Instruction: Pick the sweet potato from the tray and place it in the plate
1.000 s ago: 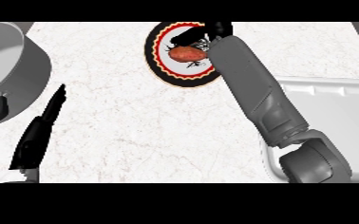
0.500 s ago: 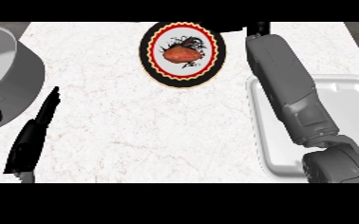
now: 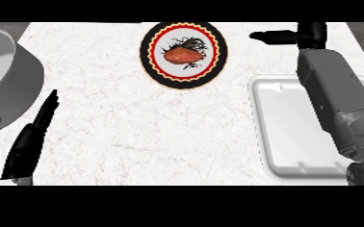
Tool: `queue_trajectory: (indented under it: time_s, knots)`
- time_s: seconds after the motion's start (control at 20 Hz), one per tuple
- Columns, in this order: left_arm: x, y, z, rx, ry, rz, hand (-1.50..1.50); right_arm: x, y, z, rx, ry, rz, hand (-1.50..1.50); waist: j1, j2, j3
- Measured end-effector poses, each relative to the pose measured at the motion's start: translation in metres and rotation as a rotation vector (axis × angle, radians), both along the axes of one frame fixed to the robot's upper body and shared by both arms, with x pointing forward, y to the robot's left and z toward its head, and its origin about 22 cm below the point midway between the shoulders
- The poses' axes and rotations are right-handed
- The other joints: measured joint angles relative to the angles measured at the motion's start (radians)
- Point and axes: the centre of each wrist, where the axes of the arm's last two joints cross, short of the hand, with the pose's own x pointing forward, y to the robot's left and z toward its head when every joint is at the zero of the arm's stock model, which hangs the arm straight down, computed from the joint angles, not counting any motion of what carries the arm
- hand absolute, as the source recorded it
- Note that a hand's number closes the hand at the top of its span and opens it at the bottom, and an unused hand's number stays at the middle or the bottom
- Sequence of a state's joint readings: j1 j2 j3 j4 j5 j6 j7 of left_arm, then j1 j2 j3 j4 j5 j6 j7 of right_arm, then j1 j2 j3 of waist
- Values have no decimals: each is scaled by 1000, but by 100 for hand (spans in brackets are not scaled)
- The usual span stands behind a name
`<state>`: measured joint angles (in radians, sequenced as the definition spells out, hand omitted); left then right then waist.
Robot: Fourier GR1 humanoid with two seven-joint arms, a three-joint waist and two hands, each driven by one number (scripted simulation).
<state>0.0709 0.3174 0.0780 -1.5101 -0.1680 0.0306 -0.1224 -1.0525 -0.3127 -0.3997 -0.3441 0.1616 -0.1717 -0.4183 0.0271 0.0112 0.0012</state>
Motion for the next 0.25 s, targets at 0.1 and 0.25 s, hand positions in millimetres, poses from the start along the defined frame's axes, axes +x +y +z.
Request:
queue_trajectory:
  time_s: [0.1,0.25]
  knots:
    - [0,-2,-2,1,0,-1,0,-3,-13,-1,-8,-3,4,-150,0,0,0]
    - [3,-2,1,-2,5,-5,0,-8,-34,-6,-9,-9,7,-150,4,1,0]
